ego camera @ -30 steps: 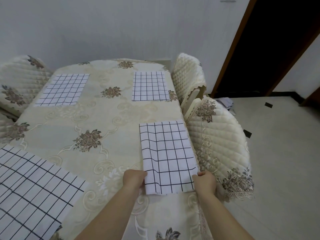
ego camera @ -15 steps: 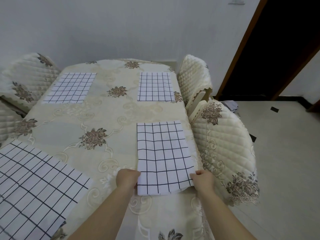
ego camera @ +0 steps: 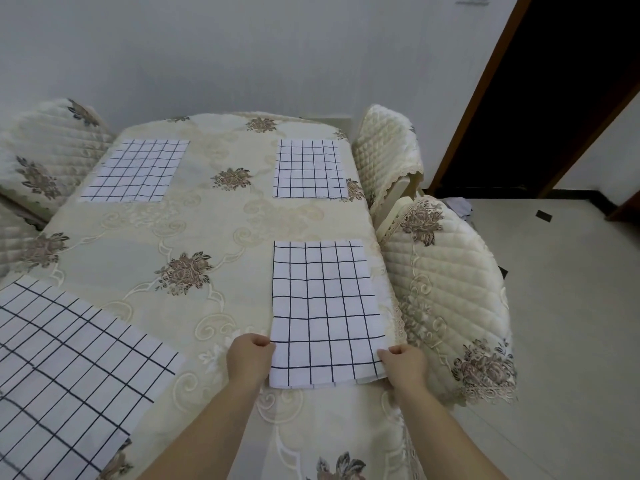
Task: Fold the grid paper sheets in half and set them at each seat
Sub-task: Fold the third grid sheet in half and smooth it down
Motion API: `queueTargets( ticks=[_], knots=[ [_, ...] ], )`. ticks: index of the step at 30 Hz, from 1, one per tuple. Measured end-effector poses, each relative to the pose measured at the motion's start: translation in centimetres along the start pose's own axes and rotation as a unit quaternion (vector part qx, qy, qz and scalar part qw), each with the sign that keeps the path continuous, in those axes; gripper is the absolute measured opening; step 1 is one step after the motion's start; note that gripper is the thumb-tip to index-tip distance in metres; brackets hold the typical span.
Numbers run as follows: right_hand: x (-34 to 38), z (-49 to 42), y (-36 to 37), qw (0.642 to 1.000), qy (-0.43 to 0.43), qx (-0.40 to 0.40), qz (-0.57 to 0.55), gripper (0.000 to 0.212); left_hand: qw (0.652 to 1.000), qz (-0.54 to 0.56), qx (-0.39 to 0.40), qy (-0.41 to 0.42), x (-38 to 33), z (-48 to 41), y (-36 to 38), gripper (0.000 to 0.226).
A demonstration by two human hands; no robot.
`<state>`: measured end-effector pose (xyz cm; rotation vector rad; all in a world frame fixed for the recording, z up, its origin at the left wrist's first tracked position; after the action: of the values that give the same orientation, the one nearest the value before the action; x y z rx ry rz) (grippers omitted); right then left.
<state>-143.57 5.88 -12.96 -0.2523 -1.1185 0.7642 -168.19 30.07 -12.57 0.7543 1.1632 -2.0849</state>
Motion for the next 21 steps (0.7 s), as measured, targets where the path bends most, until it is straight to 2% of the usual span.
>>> queueTargets(
  ticks=[4,6,8,10,14,17,19,21],
  knots=[
    [0.1,0.4,-0.4,1.000,-0.001,-0.012,-0.007,0.029,0.997,-0.056,-0.025,0.038,-0.9,0.3,-0.5,0.016],
    [0.9,0.8,-0.9,0.999,-0.027,-0.031,0.013,0.019,0.991,-0.100,-0.049,0.081,-2.2,0.6,-1.0,0.019],
    [3.0,1.4,-1.7,0.990,-0.098,-0.069,0.077,0.015,0.976,-0.143,-0.069,0.152,-4.0,0.9,-0.9,0.020],
    [5.6,2.0,-0.9,0.969,-0.193,-0.071,0.136,0.022,0.954,-0.192,-0.065,0.221,-5.6,1.1,-0.1,0.023],
    [8.9,3.5,4.5,0.923,-0.324,0.053,0.199,0.034,0.910,-0.282,0.000,0.304,-6.8,0.9,3.0,0.032],
    [9.8,4.9,8.8,0.864,-0.399,0.148,0.270,0.042,0.871,-0.338,0.027,0.357,-7.2,0.9,4.7,0.029],
    [9.6,5.5,11.0,0.823,-0.429,0.185,0.323,0.043,0.851,-0.390,0.060,0.346,-6.7,0.8,5.8,0.043],
    [8.9,5.2,12.1,0.807,-0.427,0.199,0.357,0.047,0.843,-0.431,0.084,0.309,-5.5,0.0,6.2,0.058]
  ],
)
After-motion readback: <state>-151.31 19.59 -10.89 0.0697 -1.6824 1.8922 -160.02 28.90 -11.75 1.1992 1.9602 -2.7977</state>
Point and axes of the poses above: each hand's wrist, its own z-axis away from the middle knuckle, its own y-axis out of the palm, x = y × z, the point moved 10 cm from there along -z, towards the middle knuckle, and after that the axes turned 2 degrees about -y, right-handed, at the moved point
